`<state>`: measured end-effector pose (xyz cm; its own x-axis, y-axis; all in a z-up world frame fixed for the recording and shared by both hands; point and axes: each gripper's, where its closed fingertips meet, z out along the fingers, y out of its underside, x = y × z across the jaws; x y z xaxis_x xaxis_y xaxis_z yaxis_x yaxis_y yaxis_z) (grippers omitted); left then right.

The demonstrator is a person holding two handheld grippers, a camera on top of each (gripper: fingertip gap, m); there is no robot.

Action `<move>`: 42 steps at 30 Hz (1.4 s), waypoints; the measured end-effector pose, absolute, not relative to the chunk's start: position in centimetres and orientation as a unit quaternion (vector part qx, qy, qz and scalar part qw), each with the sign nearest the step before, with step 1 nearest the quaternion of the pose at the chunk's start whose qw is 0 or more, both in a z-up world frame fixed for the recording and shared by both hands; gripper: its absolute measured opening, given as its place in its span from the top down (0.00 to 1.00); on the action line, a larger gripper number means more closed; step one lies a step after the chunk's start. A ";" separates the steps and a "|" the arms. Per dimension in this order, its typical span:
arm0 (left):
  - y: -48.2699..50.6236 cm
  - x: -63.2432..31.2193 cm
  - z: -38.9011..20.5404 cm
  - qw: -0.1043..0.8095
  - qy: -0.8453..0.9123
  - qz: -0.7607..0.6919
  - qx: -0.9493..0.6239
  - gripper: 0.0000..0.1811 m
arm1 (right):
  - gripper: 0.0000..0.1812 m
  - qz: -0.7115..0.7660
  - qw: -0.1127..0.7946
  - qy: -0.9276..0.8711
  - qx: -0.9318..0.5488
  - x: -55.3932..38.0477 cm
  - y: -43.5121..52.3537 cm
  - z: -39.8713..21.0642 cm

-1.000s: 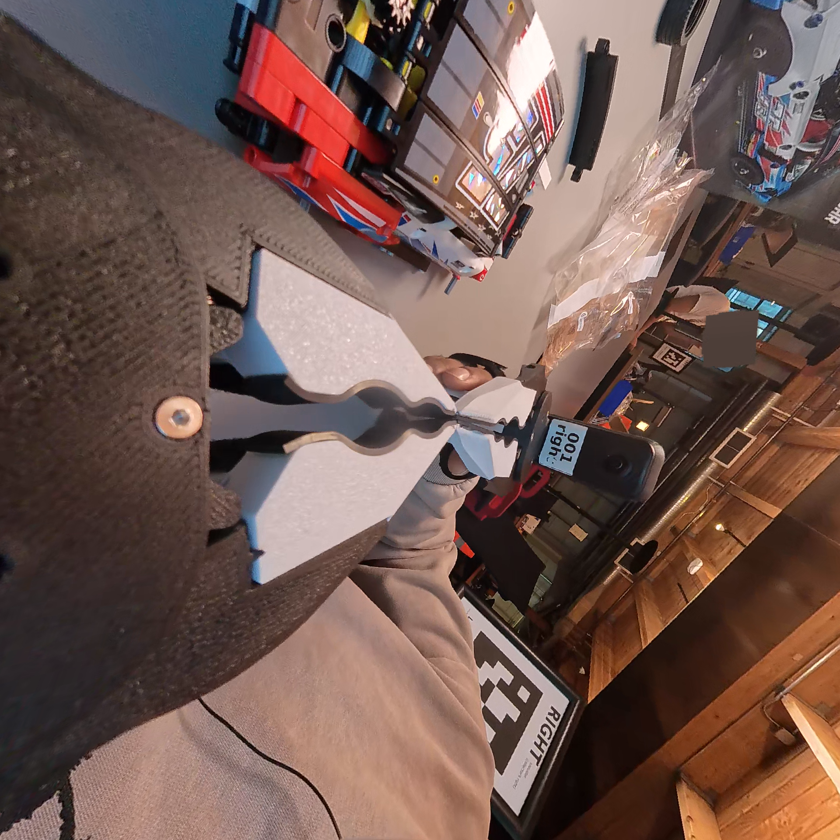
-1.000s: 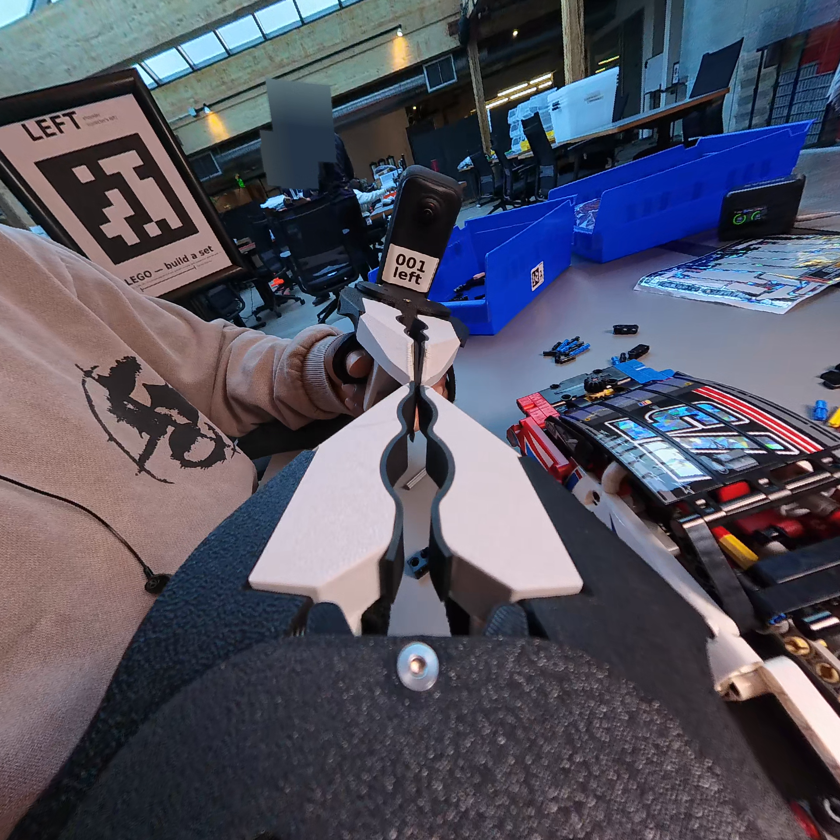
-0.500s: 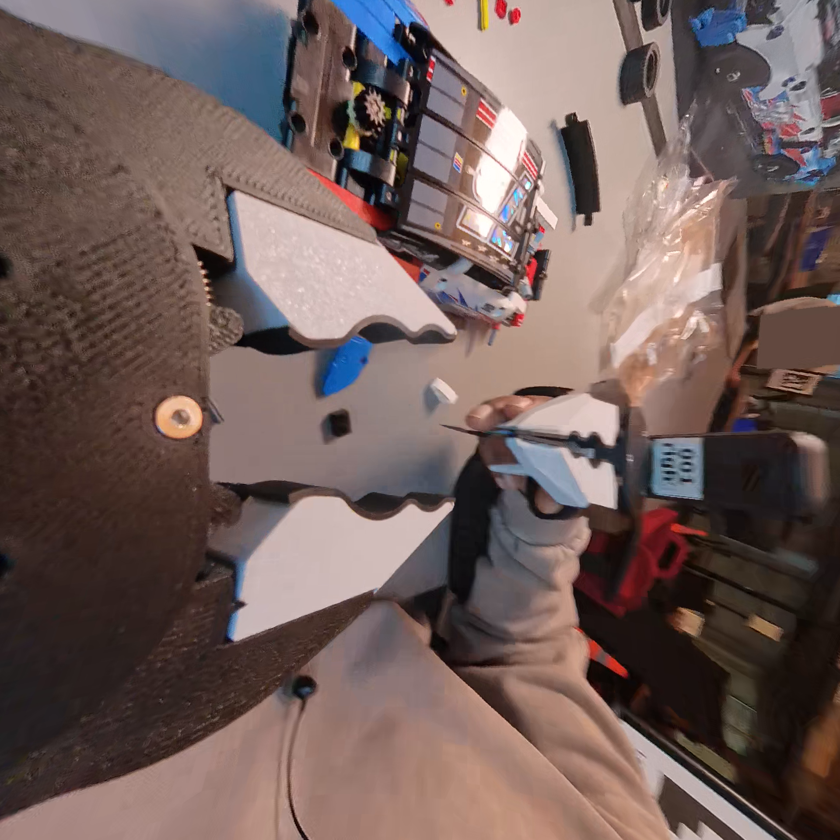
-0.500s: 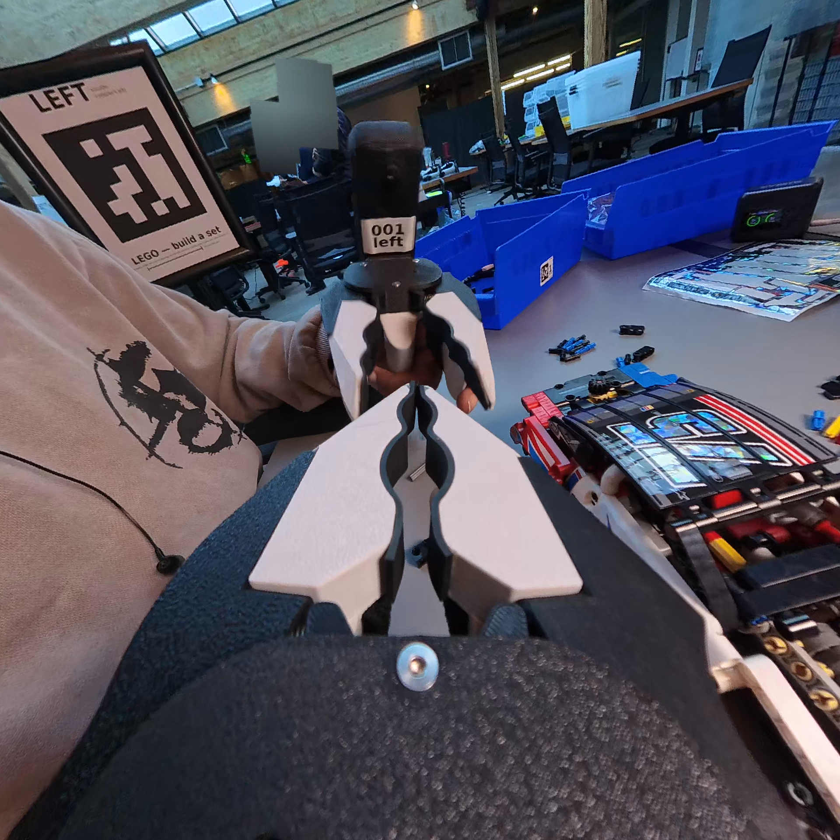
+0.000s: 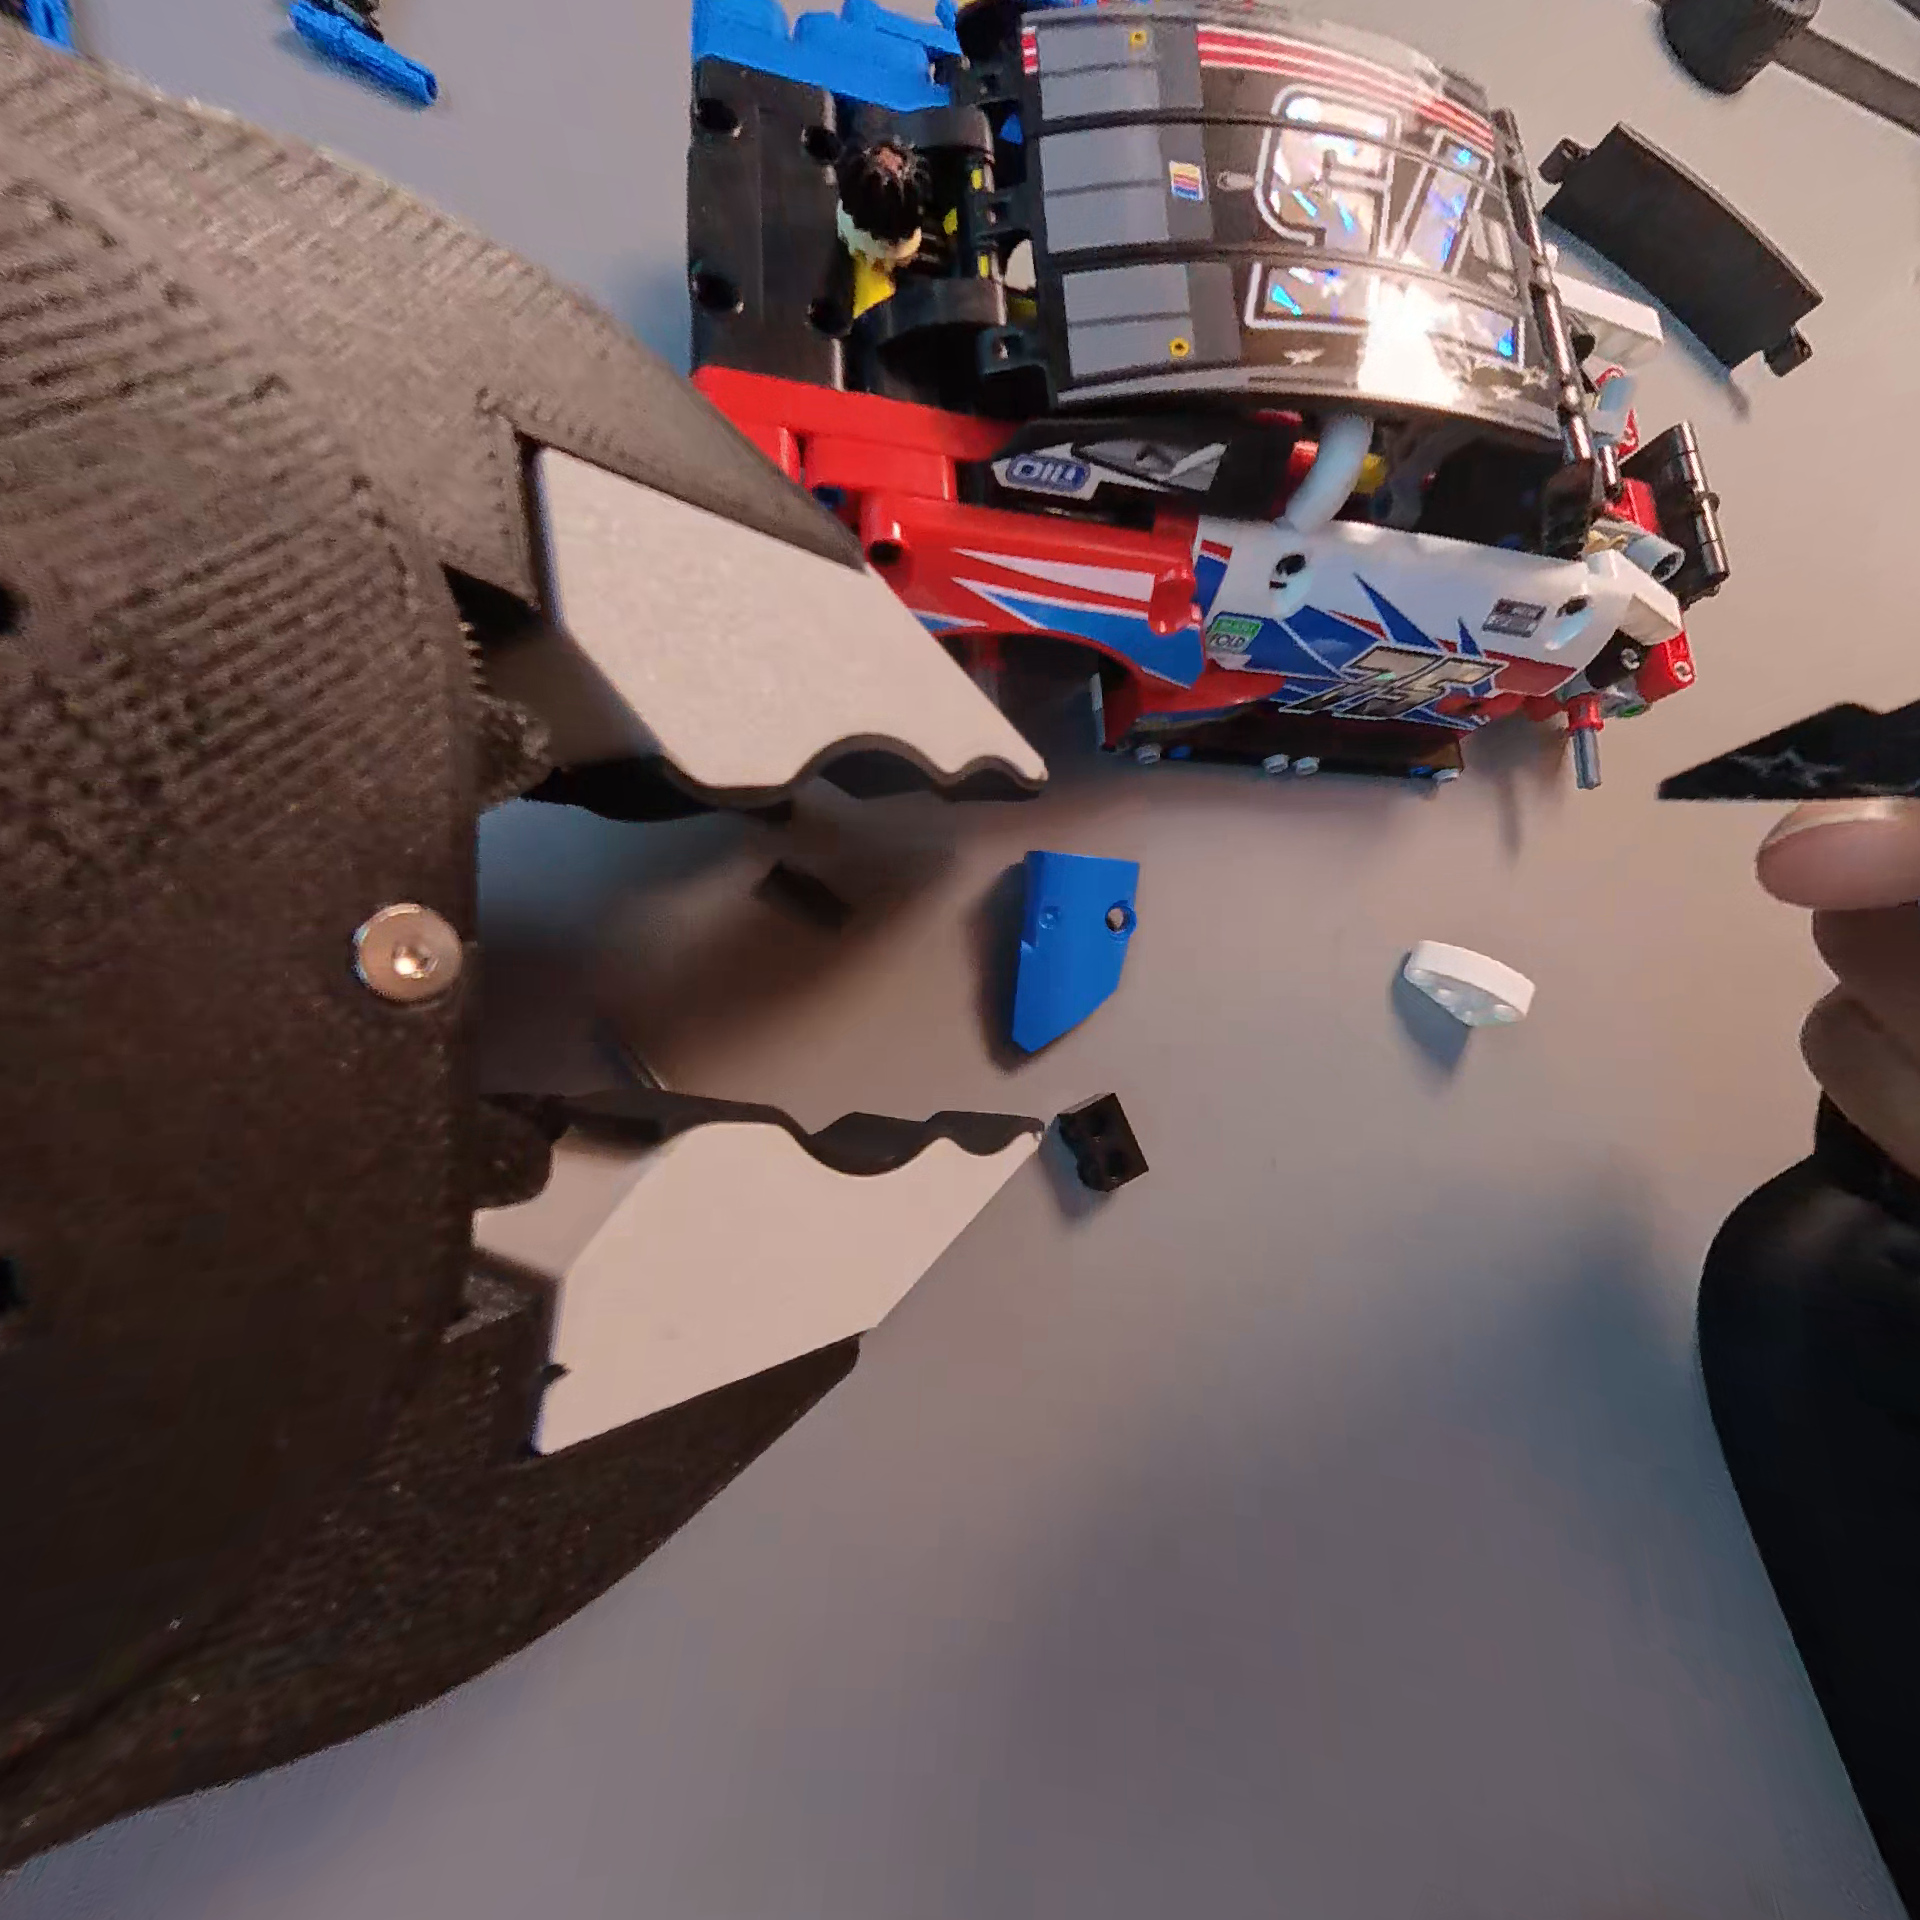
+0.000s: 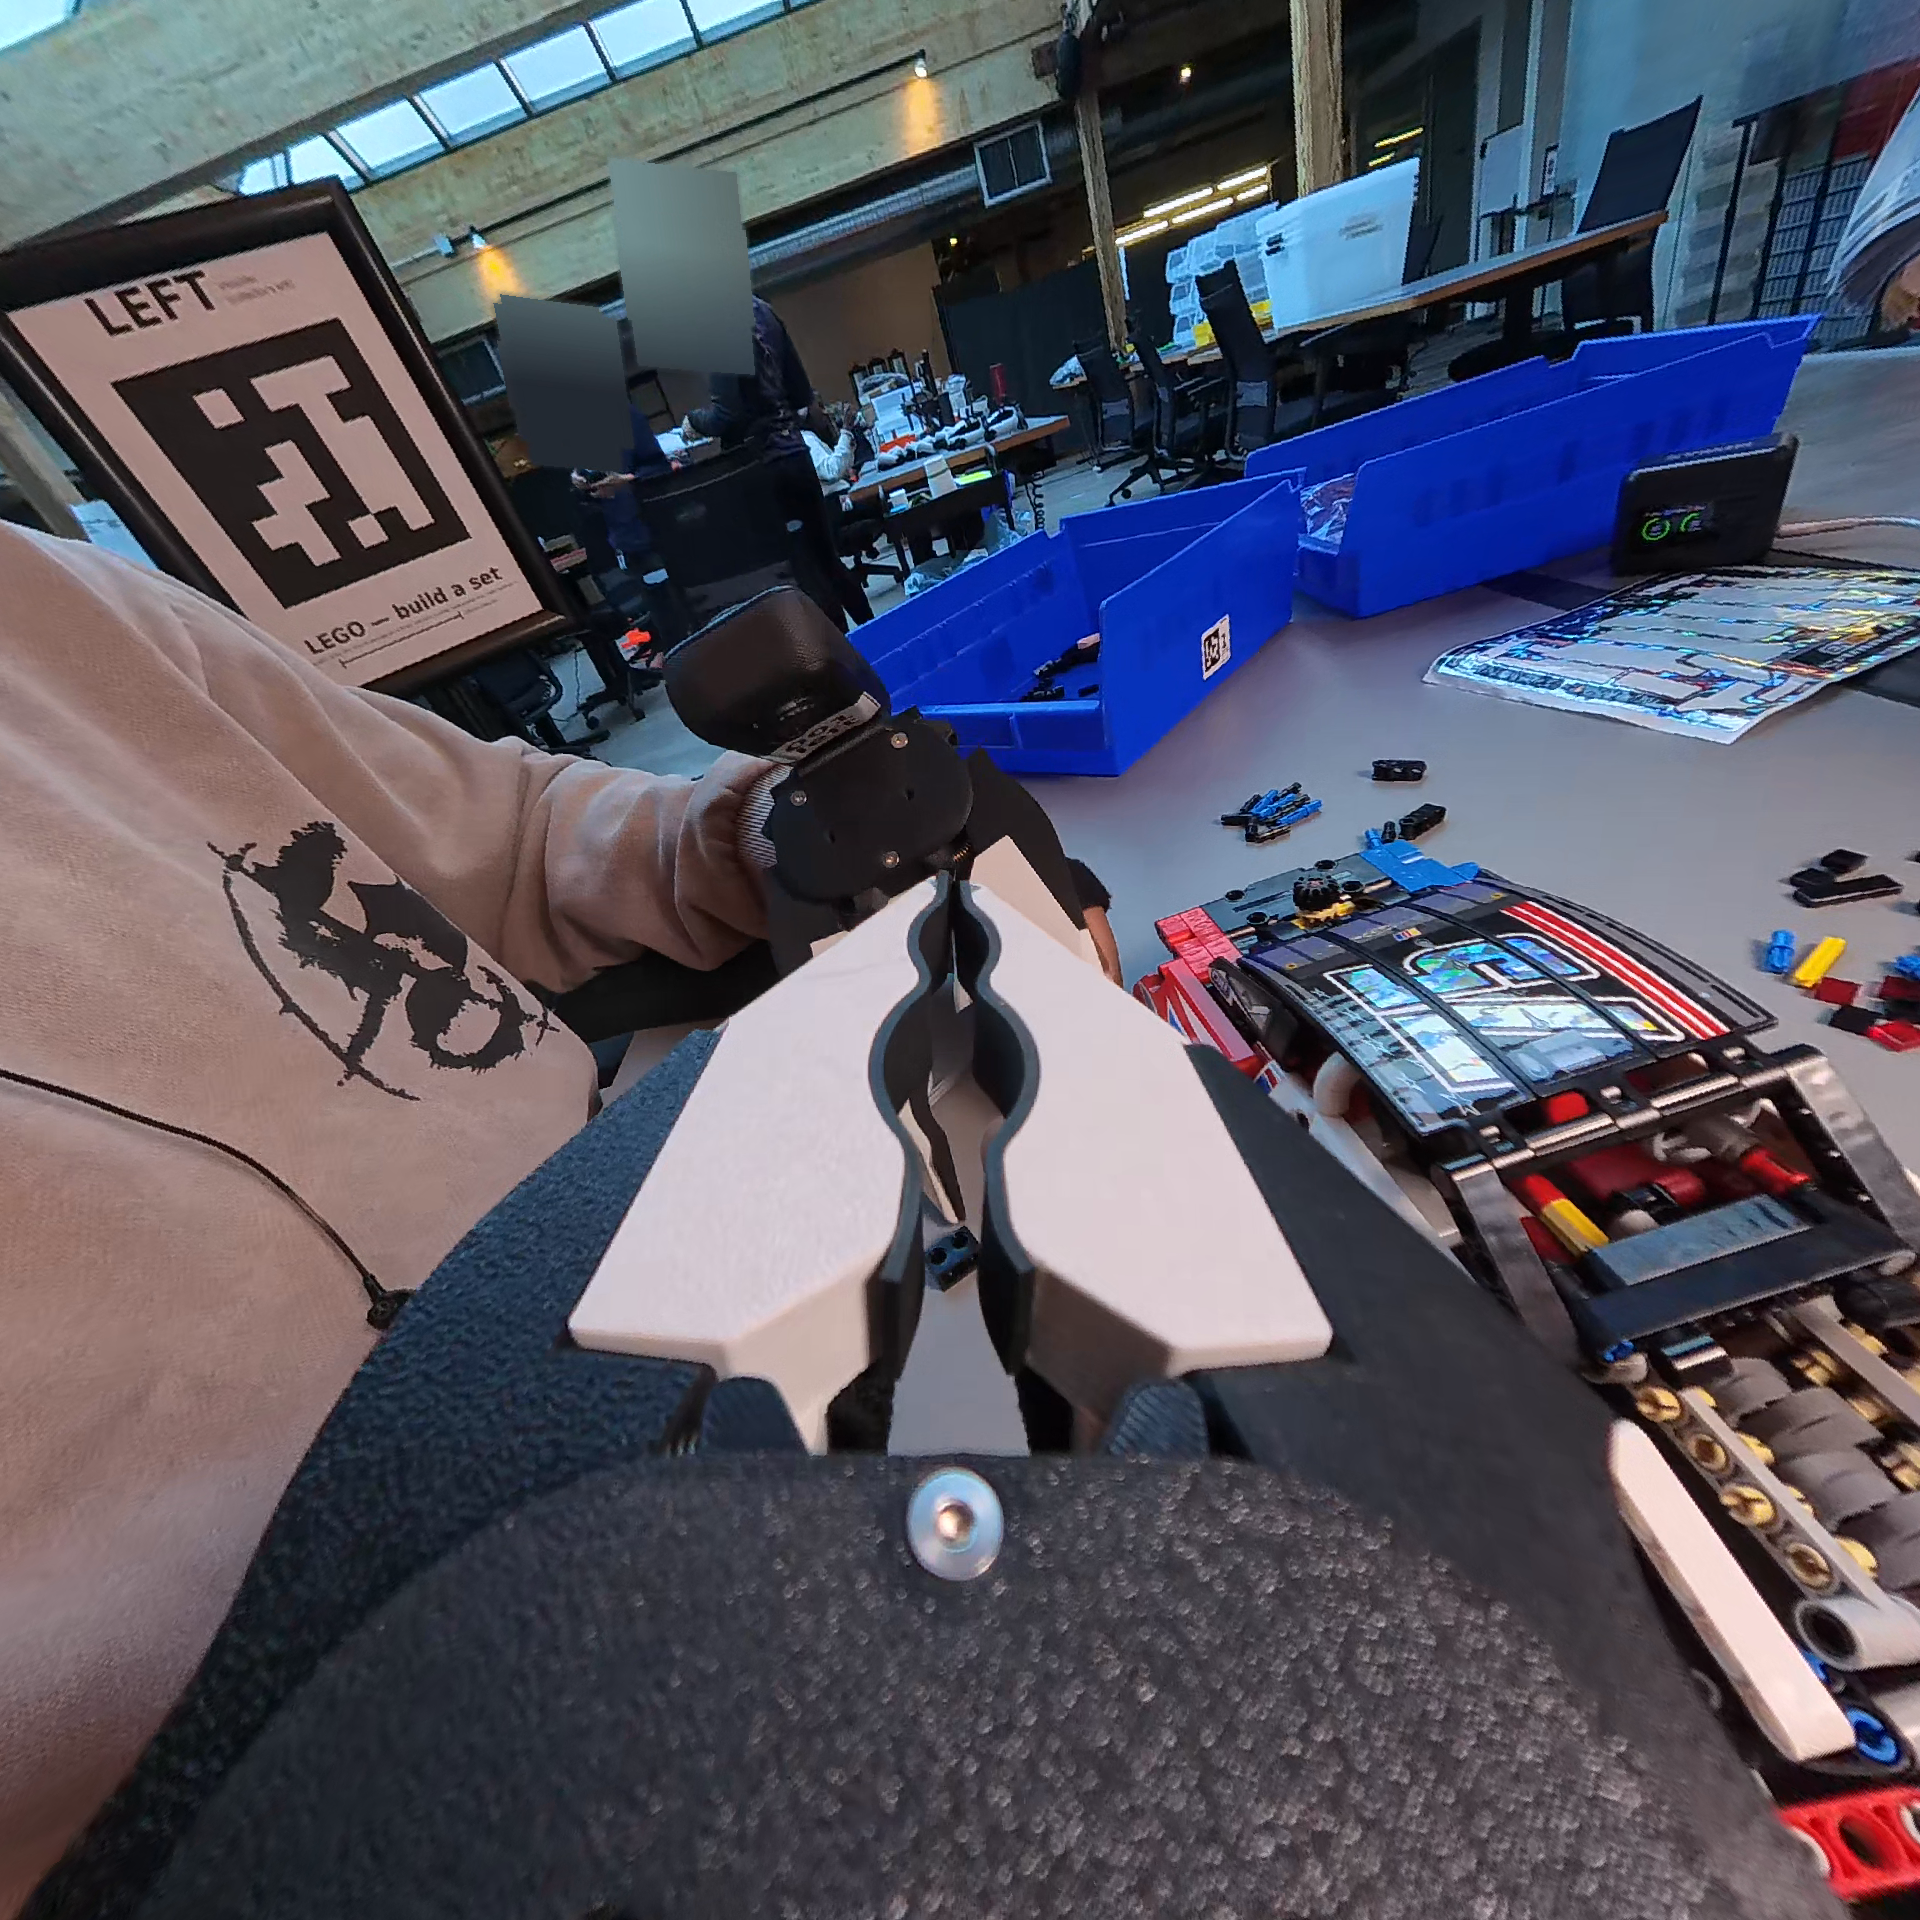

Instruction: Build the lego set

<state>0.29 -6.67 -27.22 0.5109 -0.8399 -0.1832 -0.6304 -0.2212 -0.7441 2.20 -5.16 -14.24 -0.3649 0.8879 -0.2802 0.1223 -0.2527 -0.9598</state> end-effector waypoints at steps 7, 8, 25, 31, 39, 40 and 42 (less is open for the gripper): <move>-6.4 0.4 -27.3 0.403 0.480 -0.141 -0.766 0.74 | 1.00 0.641 0.292 -0.524 -0.478 2.2 -5.3 -14.2; -6.4 0.4 -27.3 0.404 0.482 -0.140 -0.764 0.75 | 1.00 0.643 0.289 -0.523 -0.479 2.2 -5.3 -14.2; -6.7 1.4 -23.8 0.507 0.504 -0.078 -0.695 0.80 | 1.00 0.661 0.206 -0.499 -0.522 1.2 -6.3 -16.2; -6.9 1.5 -23.2 0.516 0.488 -0.100 -0.697 0.80 | 1.00 0.656 0.165 -0.489 -0.550 0.8 -6.5 -17.7; -8.3 0.9 -24.8 0.448 0.490 -0.148 -0.733 0.80 | 1.00 0.657 0.142 -0.482 -0.562 0.6 -6.6 -18.5; -8.9 0.8 -25.2 0.425 0.492 -0.163 -0.743 0.80 | 1.00 0.657 0.142 -0.482 -0.562 0.6 -6.6 -18.5; -9.5 0.3 -26.1 0.394 0.497 -0.168 -0.755 0.80 | 1.00 0.657 0.141 -0.481 -0.563 0.6 -6.5 -18.5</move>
<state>0.33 -9.54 -26.10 0.4497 -0.8823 -0.1389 -0.6181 -0.1951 -0.7615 0.59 -6.54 -18.55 -0.3256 0.7270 -0.6045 0.3567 -0.4977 -0.7906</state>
